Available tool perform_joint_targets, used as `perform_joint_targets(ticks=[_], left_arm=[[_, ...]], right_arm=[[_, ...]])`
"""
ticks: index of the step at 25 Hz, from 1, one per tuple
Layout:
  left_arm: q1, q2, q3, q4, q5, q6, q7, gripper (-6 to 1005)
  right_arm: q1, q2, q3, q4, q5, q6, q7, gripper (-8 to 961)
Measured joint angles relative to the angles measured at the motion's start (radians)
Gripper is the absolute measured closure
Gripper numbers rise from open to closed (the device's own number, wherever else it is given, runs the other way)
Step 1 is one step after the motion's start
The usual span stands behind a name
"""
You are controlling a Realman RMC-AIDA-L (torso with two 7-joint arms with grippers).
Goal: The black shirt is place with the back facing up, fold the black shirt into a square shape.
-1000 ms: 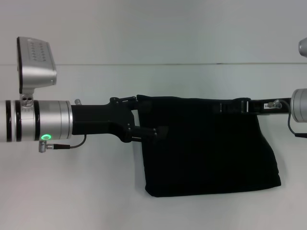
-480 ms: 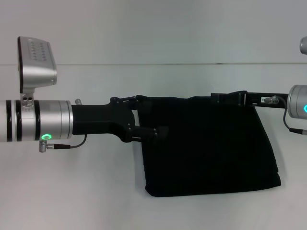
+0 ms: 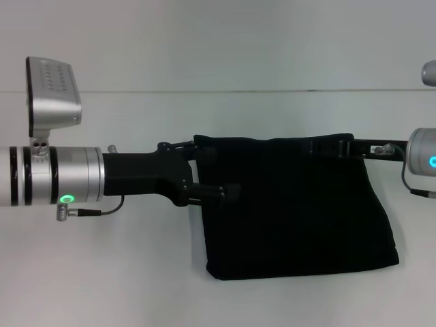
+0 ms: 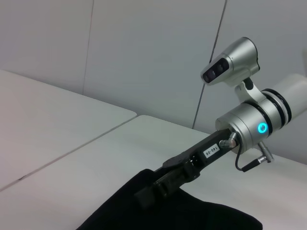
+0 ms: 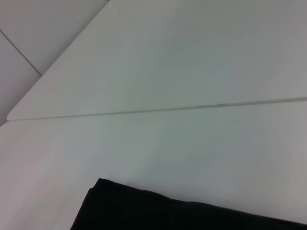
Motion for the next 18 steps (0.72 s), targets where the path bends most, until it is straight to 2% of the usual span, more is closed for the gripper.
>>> perform_joint_targets(ticks=[8, 18], left_arm=[[0.000, -0.002, 0.002, 0.000, 0.000, 0.000, 0.002, 65], [-0.005, -0.002, 0.002, 0.000, 0.000, 0.003, 0.004, 66]], right_arm=[[0.006, 0.023, 0.008, -0.007, 0.020, 0.026, -0.023, 85], [0.001, 0.036, 0.006, 0.005, 0.081, 0.061, -0.083, 84]])
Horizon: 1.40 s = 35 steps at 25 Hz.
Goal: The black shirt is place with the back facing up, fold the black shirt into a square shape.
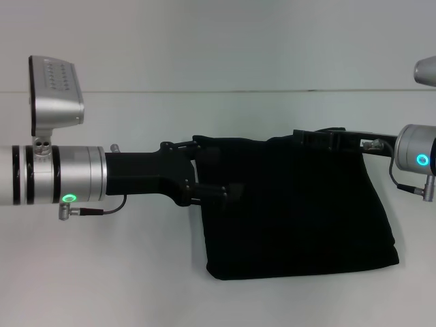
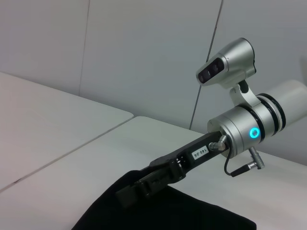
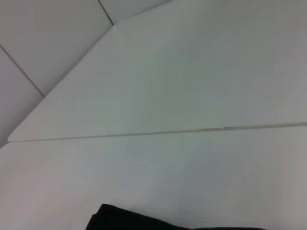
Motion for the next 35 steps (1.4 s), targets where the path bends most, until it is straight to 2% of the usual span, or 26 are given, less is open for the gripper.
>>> perform_joint_targets(ticks=[7, 13, 20, 22, 25, 28, 32, 35], left_arm=[[0.000, 0.000, 0.000, 0.001, -0.001, 0.001, -0.001, 66], [0.006, 0.000, 0.000, 0.000, -0.004, -0.003, -0.002, 65], [0.003, -0.002, 0.000, -0.003, -0.006, -0.006, -0.004, 65], [0.000, -0.003, 0.000, -0.006, -0.006, -0.006, -0.004, 65], [-0.003, -0.004, 0.000, -0.012, -0.003, -0.004, -0.004, 65], [-0.002, -0.004, 0.008, -0.013, 0.000, 0.003, -0.004, 65], [0.005, -0.003, 0.021, -0.013, 0.000, 0.005, 0.000, 65], [0.007, -0.003, 0.028, -0.013, 0.001, 0.005, 0.002, 65]], right_arm=[[-0.019, 0.007, 0.007, -0.009, 0.051, 0.023, -0.039, 84], [-0.078, -0.016, 0.010, -0.012, 0.156, 0.025, -0.086, 88], [-0.146, -0.073, 0.019, -0.024, 0.181, -0.050, -0.073, 88], [-0.159, -0.092, 0.018, -0.024, 0.178, -0.116, -0.068, 88], [-0.173, -0.127, 0.008, -0.025, 0.174, -0.285, -0.067, 89], [-0.178, -0.146, -0.001, -0.026, 0.169, -0.432, -0.066, 105], [-0.172, -0.147, -0.004, -0.028, 0.123, -0.498, -0.065, 137], [-0.153, -0.130, -0.004, -0.024, 0.064, -0.477, -0.063, 274]])
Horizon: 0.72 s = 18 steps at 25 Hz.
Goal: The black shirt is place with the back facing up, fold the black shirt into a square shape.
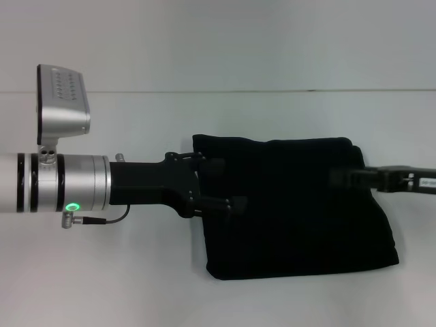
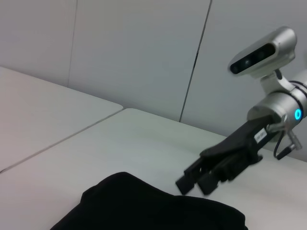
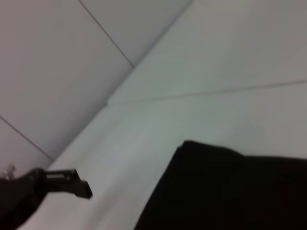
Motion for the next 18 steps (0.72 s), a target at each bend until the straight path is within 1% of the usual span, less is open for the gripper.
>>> perform_joint_targets(ticks=[2, 3, 5, 8, 13, 16, 18], left_arm=[[0.001, 0.000, 0.001, 0.000, 0.000, 0.000, 0.000, 66], [0.001, 0.000, 0.001, 0.000, 0.000, 0.000, 0.000, 66], [0.002, 0.000, 0.001, 0.000, 0.001, 0.000, 0.000, 66], [0.002, 0.000, 0.001, 0.001, 0.001, 0.000, -0.002, 66], [0.002, 0.000, 0.001, 0.001, 0.000, -0.009, -0.004, 66], [0.001, 0.000, 0.002, 0.001, 0.000, -0.016, -0.005, 66], [-0.003, -0.001, 0.001, 0.001, -0.004, -0.036, -0.019, 66]], right_arm=[[0.013, 0.014, 0.000, 0.002, -0.035, 0.030, 0.000, 365], [0.022, 0.024, 0.000, 0.003, -0.062, 0.057, 0.001, 384], [0.032, 0.038, 0.000, 0.004, -0.097, 0.092, 0.001, 423], [0.041, 0.054, 0.000, 0.004, -0.143, 0.132, 0.002, 481], [0.040, 0.058, 0.000, -0.002, -0.192, 0.150, -0.004, 577], [0.031, 0.058, 0.006, -0.013, -0.193, 0.138, -0.031, 810], [0.021, 0.058, 0.019, -0.028, -0.177, 0.112, -0.067, 867]])
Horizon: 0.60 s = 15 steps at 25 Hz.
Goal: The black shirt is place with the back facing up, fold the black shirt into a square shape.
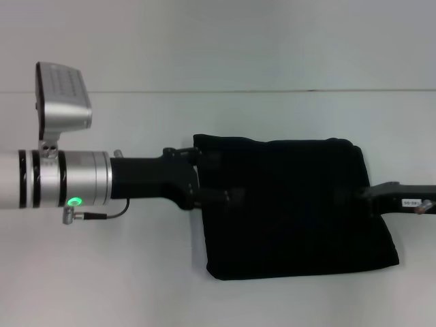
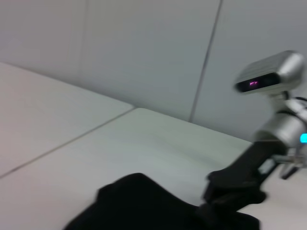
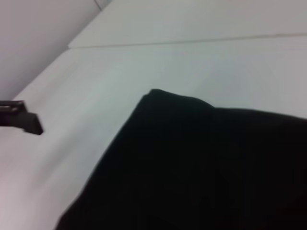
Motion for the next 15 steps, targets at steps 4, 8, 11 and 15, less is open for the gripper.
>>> perform_joint_targets(ticks=[4, 8, 11, 15], left_arm=[[-0.017, -0.005, -0.001, 0.000, -0.003, -0.084, -0.087, 66], [-0.048, -0.013, 0.009, -0.020, 0.000, -0.244, -0.238, 66], [-0.086, -0.006, 0.013, -0.082, 0.006, -0.361, -0.363, 65], [-0.145, 0.021, 0.014, -0.176, 0.017, -0.462, -0.543, 66]], right_arm=[[-0.037, 0.009, 0.038, -0.073, 0.074, -0.101, -0.062, 946], [-0.059, 0.007, 0.053, -0.126, 0.110, -0.202, -0.086, 920], [-0.061, 0.000, 0.079, -0.140, 0.113, -0.264, -0.091, 836], [-0.053, -0.010, 0.098, -0.169, 0.114, -0.320, -0.086, 696]])
